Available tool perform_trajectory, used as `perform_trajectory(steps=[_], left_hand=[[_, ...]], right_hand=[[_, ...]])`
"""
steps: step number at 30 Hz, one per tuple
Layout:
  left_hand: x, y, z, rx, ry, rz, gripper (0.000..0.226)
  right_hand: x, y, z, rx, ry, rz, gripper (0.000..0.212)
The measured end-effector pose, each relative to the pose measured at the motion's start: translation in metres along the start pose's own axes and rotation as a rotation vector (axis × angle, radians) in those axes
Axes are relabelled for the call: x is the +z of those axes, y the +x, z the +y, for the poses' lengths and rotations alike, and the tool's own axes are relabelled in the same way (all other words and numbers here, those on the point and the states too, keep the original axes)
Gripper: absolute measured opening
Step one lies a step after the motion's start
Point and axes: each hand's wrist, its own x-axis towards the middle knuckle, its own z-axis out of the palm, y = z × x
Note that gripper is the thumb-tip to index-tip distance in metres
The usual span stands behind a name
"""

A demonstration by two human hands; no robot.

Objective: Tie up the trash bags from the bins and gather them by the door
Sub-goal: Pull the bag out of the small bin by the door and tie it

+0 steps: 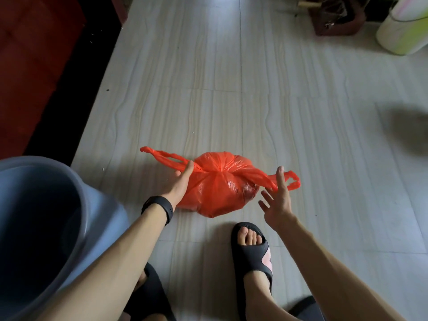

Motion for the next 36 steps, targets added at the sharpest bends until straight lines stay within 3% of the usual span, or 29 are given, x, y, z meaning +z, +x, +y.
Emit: perform_trajectory(steps=[1,5,7,9,12,15,18,21,23,29,33,36], left_hand=[[-0.002,0.002,-0.001,0.007,0.09,0.023,0.11],[0.002,0.007,-0.007,0.133,0.384,0.072,0.096],[0.007,0.011,-0.013,0.182,0.502,0.093,0.1],[0.013,0.016,-0.02,0.212,0.599,0.106,0.092],[0.02,0.021,-0.022,0.377,0.599,0.14,0.063],[0.019,0.026,-0.018,0.549,0.472,0.164,0.062],[0.022,0.021,-0.013,0.647,0.388,0.263,0.052],[0.027,0.01,-0.006,0.728,0.457,0.331,0.044],[0.027,0.006,-0.003,0.77,0.504,0.38,0.049],[0.029,-0.004,-0.004,1.043,0.859,0.487,0.033],[0.025,-0.001,-0.008,1.077,1.219,0.366,0.025],[0.026,-0.003,-0.009,1.052,1.376,0.371,0.016]], right_hand=[[0.001,-0.002,0.002,-0.002,-0.02,0.008,0.096],[0.002,-0.01,0.018,0.011,-0.167,0.031,0.113],[0.008,-0.011,0.024,-0.11,-0.304,-0.024,0.109],[0.016,-0.006,0.029,-0.322,-0.569,-0.018,0.095],[0.028,-0.001,0.028,-0.518,-0.908,-0.015,0.05],[0.041,0.001,0.019,-0.741,-0.966,-0.049,0.035],[0.058,-0.003,0.013,-0.823,-0.852,-0.01,0.024],[0.073,-0.007,0.016,-0.815,-0.78,-0.015,0.019],[0.078,-0.008,0.014,-0.792,-0.776,-0.057,0.026],[0.078,-0.006,0.004,-0.524,-0.89,-0.2,0.034],[0.077,-0.008,0.005,-0.362,-0.813,-0.364,0.019],[0.076,-0.014,0.003,-0.195,-0.655,-0.472,0.035]])
